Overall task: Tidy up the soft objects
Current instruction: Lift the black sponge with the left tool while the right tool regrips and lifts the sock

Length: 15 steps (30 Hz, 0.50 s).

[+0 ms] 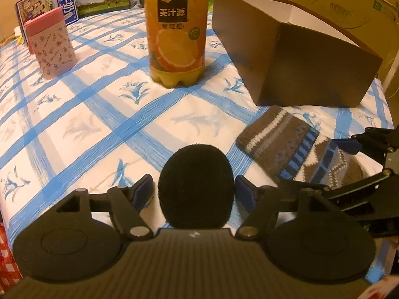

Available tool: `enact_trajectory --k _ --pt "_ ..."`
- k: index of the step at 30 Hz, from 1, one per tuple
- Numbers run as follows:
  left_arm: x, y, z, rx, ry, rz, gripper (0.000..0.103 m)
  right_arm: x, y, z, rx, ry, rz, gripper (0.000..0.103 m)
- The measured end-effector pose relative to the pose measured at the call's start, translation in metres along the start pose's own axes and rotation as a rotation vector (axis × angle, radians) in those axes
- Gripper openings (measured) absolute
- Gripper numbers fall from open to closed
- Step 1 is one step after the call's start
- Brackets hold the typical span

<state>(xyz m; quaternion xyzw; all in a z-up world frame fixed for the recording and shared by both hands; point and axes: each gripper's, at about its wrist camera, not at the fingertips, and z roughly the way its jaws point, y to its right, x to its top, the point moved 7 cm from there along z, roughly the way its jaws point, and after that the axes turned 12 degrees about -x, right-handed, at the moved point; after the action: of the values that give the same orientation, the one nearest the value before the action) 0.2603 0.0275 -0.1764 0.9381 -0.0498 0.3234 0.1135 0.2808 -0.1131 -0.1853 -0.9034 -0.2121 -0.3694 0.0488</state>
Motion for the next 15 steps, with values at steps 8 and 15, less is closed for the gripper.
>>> enact_trajectory --k 8,15 --pt "-0.001 0.009 0.004 0.020 0.004 0.066 0.059 -0.001 -0.002 -0.007 0.015 0.033 -0.010 0.038" --pt "-0.003 0.012 0.001 -0.005 -0.003 0.049 0.058 0.000 -0.002 -0.011 0.023 0.025 0.000 0.031"
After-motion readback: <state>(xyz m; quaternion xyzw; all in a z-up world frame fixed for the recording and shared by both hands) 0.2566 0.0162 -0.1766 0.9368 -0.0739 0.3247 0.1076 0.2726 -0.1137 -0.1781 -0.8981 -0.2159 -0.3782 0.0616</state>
